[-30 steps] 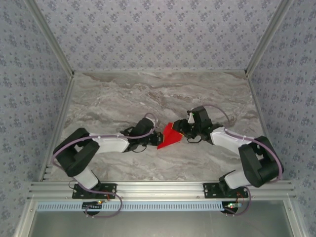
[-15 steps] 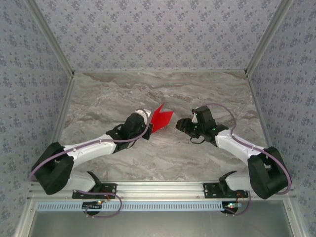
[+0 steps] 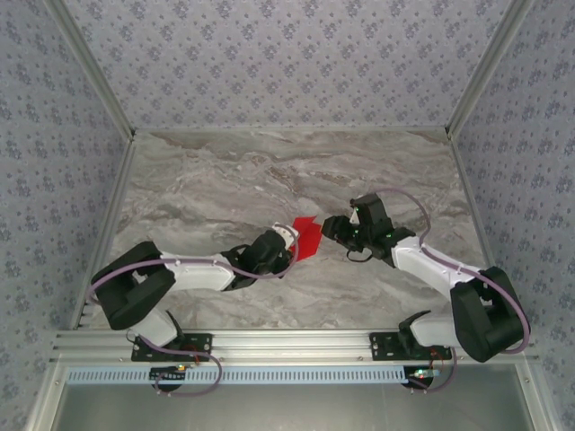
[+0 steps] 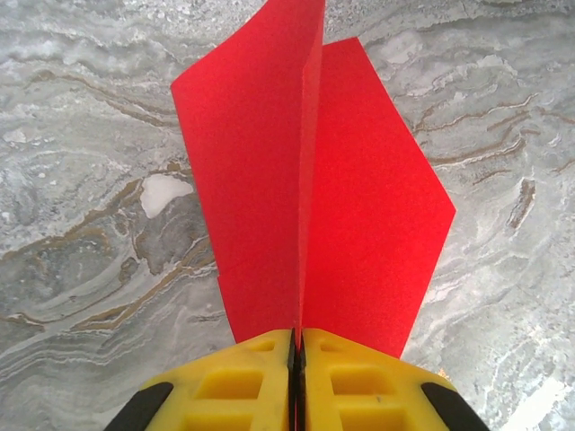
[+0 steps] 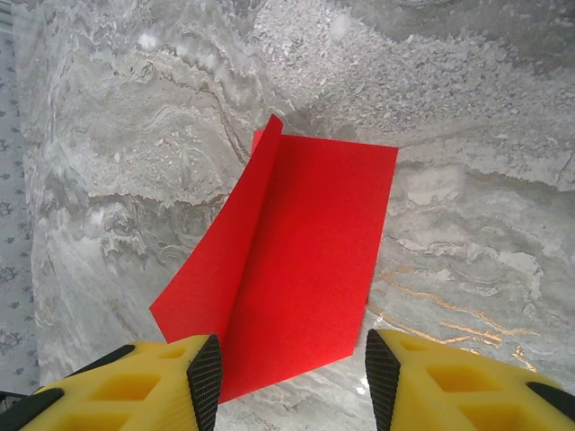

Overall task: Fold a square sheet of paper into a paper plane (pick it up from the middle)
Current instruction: Fourth fold the wing at the center of the table.

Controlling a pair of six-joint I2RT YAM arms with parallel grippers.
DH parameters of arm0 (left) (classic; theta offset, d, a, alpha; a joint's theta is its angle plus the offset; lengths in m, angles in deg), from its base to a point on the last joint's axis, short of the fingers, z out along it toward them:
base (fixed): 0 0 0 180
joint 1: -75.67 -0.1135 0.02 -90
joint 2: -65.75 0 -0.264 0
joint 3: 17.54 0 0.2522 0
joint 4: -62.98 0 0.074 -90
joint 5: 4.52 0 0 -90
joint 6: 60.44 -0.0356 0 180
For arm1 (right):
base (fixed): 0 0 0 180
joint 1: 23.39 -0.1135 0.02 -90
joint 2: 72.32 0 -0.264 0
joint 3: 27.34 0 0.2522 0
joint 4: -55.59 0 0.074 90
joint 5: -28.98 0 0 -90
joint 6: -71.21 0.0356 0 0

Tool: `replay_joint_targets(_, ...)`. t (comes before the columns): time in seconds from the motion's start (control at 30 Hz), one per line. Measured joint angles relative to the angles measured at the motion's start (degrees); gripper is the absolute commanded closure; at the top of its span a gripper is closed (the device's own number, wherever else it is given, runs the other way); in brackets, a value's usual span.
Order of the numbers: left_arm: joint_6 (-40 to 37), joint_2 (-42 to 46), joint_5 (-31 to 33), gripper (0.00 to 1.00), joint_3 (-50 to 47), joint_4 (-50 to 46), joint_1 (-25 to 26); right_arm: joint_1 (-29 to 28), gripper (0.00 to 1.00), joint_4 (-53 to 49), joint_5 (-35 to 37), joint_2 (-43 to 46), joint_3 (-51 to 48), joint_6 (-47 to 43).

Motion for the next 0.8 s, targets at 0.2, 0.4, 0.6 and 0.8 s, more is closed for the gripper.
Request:
replay_joint_targets(0.2, 4.11, -2.54, -2.58, 0.88, -1.68, 5.73, 0.11, -0.68, 0.5, 2.71, 0.22, -1.49, -2.69, 0.02)
replay_joint_targets(0.4, 7.43, -4.55, -4.33, 0.89, -2.45, 10.4, 0.11, -1.64, 0.56, 7.1, -1.16, -5.79, -3.04, 0.02)
replay_joint_targets(0.6, 9.57, -4.76, -6.49, 0.89, -2.49, 12.41, 0.09, -2.03, 0.57, 10.01, -2.45, -8.55, -3.1, 0.02)
replay_joint_targets(0.8, 12.07, -4.85, -10.99, 0.9, -1.99, 10.86, -0.61, -2.03, 0.58, 11.65, -2.84, -9.51, -3.3, 0.0)
